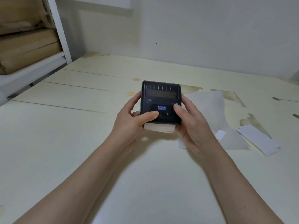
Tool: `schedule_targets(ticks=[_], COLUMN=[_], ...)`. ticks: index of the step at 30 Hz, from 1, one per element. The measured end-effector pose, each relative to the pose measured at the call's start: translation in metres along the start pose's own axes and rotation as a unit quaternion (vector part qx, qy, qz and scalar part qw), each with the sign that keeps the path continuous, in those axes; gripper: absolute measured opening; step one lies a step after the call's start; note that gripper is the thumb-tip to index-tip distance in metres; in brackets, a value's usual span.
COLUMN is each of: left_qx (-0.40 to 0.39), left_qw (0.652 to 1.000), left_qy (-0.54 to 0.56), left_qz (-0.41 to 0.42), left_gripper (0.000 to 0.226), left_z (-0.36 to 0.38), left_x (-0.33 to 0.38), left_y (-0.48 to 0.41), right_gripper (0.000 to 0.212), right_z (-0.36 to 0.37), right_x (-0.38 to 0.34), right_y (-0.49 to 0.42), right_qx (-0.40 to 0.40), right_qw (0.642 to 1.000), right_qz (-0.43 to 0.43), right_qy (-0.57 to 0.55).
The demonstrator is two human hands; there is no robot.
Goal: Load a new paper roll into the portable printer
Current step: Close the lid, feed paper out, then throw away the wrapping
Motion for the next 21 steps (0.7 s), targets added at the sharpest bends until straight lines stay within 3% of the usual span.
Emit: schedule_targets(ticks=[8, 21], left_qx=[-0.035, -0.045], left_qw=[0.999, 0.999], left_qy=[0.001, 0.003], left_qz=[-0.003, 0.009], left_gripper=[0.061, 0.057], left_z=[0.002, 0.0016], left_x=[-0.0023, -0.0004], left_y=[-0.0046, -0.0052], right_gripper=[0.067, 0.071], right_z=[-0.0025, -0.0054], right_x=[0.0048, 0.0044], right_y=[0.0006, 0.0001], right_qx=[0.015, 0.032], right_qw=[1.0, 0.998], right_qz=[0.0, -0.013], right_qy=[0.027, 0.052])
Point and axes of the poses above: each hand's wrist, its own y-axis away from the middle knuckle, its own z-axis out of the palm, x = y × z, the point moved 8 cm from there along -y, towards the middle knuckle, and after that the axes turned 11 degrees about y, right-handed, at the moved point
